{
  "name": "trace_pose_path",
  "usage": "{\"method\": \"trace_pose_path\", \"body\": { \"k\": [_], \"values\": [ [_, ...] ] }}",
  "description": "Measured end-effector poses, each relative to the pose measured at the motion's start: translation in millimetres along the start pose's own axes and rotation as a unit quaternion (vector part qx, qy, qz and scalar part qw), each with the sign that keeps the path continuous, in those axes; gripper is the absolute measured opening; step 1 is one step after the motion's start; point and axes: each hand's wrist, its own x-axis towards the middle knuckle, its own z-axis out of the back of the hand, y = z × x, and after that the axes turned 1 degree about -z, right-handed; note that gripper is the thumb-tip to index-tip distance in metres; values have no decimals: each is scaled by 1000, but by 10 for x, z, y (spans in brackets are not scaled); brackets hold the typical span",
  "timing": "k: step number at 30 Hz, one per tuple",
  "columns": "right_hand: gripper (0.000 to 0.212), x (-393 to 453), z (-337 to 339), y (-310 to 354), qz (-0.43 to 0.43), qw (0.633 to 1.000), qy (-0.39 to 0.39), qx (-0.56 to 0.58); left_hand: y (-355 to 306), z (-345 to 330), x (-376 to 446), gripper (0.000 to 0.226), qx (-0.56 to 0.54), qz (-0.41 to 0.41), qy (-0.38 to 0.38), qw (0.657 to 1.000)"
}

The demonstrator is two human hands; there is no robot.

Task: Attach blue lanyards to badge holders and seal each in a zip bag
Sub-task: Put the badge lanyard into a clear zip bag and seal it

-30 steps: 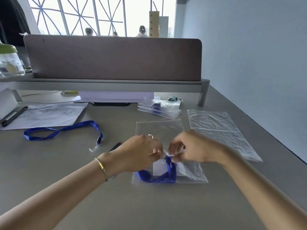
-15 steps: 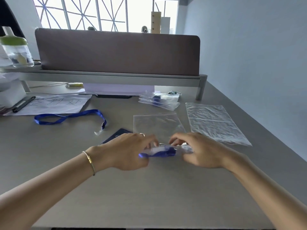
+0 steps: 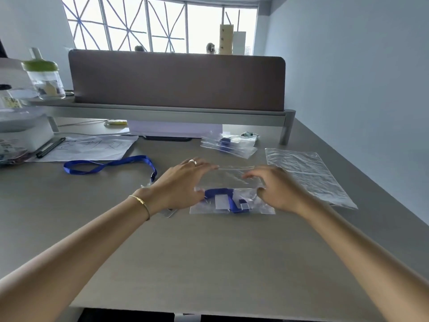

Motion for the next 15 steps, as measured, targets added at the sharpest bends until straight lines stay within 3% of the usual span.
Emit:
{"method": "trace_pose_path", "body": {
  "k": [2,4,6,9,15],
  "values": [
    [49,-33,12,13,24,999,42,-11,-83,-2,3,56,-15,-28,-20,999],
    [50,-84,15,33,42,992,120,-25,-155,-66,6,49,-11,-60,22,998],
    [57,-144,1,23,47,986,151,-54,-176,-143,-2,52,11,-65,74,995],
    [60,-223,-16,-32,50,991,104,-67,-132,-219,-64,59,41,-74,84,993],
    [42,-222,-71,-114,82,994,42,-61,-63,-214,-70,40,-45,-61,45,996]
  ]
}}
